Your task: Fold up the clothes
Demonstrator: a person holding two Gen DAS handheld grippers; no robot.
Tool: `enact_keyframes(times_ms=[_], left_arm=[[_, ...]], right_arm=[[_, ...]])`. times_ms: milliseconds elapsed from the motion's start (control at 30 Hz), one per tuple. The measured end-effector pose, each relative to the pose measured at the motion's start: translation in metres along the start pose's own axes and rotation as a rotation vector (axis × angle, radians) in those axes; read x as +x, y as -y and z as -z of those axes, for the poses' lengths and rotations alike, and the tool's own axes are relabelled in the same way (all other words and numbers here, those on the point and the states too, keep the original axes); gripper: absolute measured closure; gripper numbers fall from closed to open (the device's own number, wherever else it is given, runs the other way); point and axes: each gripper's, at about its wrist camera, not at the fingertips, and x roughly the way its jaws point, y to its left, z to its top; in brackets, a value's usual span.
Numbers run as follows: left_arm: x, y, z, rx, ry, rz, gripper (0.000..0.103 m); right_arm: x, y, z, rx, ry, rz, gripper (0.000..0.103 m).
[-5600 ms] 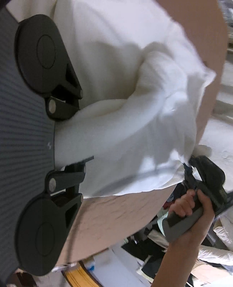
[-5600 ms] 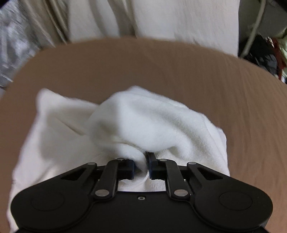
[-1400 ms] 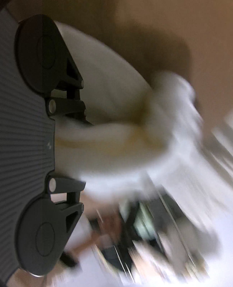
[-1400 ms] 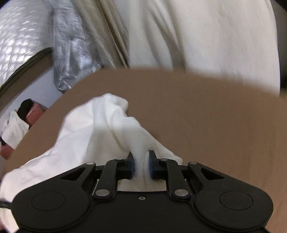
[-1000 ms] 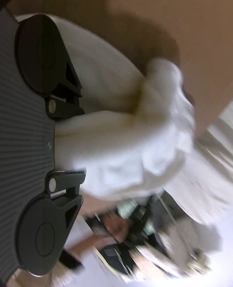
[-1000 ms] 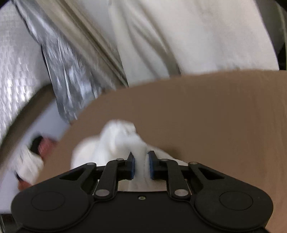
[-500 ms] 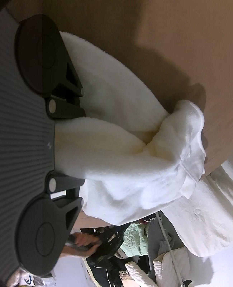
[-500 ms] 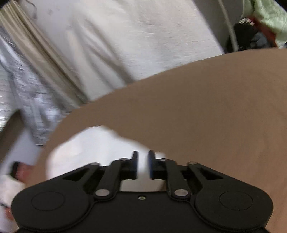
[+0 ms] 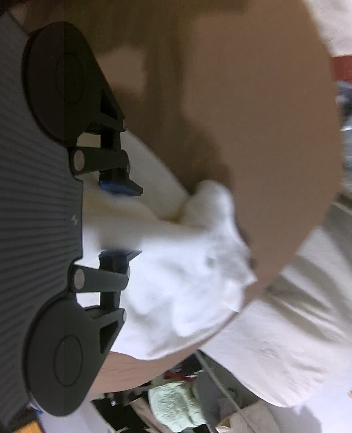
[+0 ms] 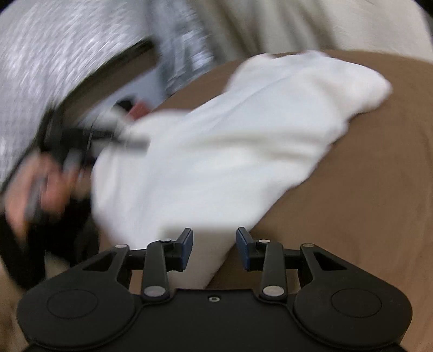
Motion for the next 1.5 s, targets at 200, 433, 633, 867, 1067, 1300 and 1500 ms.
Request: enact_keyframes(times_ms=[200, 433, 633, 867, 1067, 1300, 1500], left_arm=[[-0.014, -0.028, 0.018, -0.110, -0.029, 0.052, 0.052], [0.006, -0.052, 0.058, -0.260, -0.056, -0.033, 0.044], [0.009, -0.046, 0.057, -0.282, -0.020, -0.053, 0.041], [-0.006, -0.053, 0.052, -0.275, 0.023, -0.108, 0.039], [-0.016, -0.062, 0.048, -0.270, 0.027, -0.159, 0.037], [0.017, -0.065, 0.053, -0.297, -0.110, -0.080, 0.027], [0.012, -0.046, 0.050, -0.159, -0.083, -0.062, 0.092]], right_arm=[[0.015, -0.050, 0.040, -0.251, -0.070, 0.110, 0.048], [0.032, -0.048, 0.036, -0.148, 0.016, 0.183, 0.045], [0.038, -0.023, 0.034, 0.046, 0.076, 0.213, 0.045], [0.039, -0.028, -0.001, 0.165, 0.052, 0.223, 0.080], [-0.027, -0.072, -0.018, 0.114, 0.006, 0.107, 0.081], [0.014, -0.041, 0.041, 0.157, -0.165, 0.192, 0.081], [0.006, -0.063, 0.044, -0.011, -0.085, 0.218, 0.078]])
